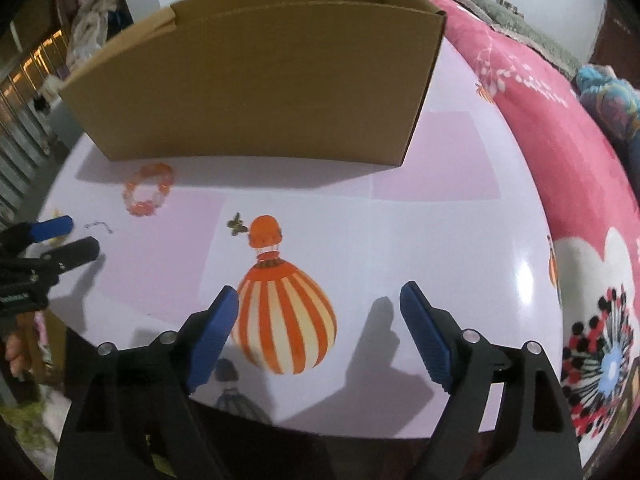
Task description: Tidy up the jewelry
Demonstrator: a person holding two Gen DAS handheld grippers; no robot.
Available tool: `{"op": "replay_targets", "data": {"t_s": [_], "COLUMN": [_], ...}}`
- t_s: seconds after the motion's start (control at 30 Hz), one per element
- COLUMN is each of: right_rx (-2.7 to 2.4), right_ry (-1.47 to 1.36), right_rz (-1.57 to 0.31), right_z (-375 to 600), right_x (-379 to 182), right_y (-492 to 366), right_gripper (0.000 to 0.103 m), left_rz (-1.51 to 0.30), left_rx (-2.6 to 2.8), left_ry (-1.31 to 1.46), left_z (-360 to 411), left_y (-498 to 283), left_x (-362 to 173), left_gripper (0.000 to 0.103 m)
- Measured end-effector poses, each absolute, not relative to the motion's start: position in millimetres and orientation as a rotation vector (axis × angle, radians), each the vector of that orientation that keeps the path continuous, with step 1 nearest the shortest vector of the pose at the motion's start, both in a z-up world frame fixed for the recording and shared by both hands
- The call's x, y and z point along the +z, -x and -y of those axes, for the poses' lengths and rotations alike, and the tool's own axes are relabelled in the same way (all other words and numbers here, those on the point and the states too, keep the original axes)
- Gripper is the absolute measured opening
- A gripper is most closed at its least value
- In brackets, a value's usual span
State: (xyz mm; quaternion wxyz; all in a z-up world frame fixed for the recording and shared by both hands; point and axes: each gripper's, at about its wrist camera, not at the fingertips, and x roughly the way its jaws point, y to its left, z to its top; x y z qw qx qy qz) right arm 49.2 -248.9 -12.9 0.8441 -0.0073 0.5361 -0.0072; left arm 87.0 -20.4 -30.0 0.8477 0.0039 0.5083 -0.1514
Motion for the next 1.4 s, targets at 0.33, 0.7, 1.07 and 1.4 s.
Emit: {"op": "replay_targets", "data": {"t_s": [0.33,0.7,1.07,1.4], "right_rx": [-0.025,-0.011,0.099,0.212], "right_ry": [0.021,0.030,0.046,0.143], "right_rz": [-1.162,-1.115,-1.003,-1.030], "right_z": [259.0,257.4,215.5,194.1], "right_x": [-23.0,-25.2,0.6,-15.0], "right_y": [-57.8,-47.5,-55.9,-76.3], "right_gripper": [0.096,0.096,0.078,0.028], "left_rz": [-1.042,-1.054,-1.050,-1.047], "left_rx": [-0.232,-0.233,-0.235,-0.243], "left_ry": [-0.121,-0.120,-0.121,-0.125], "left_z": [24.2,25.1,30.4,32.6], "left_y": [-90.2,-95.6,-88.1,-86.7], "left_x": [-39.2,-40.2,-40.4,-39.5], "left_gripper": [0.095,0.095,0.095,0.095]}}
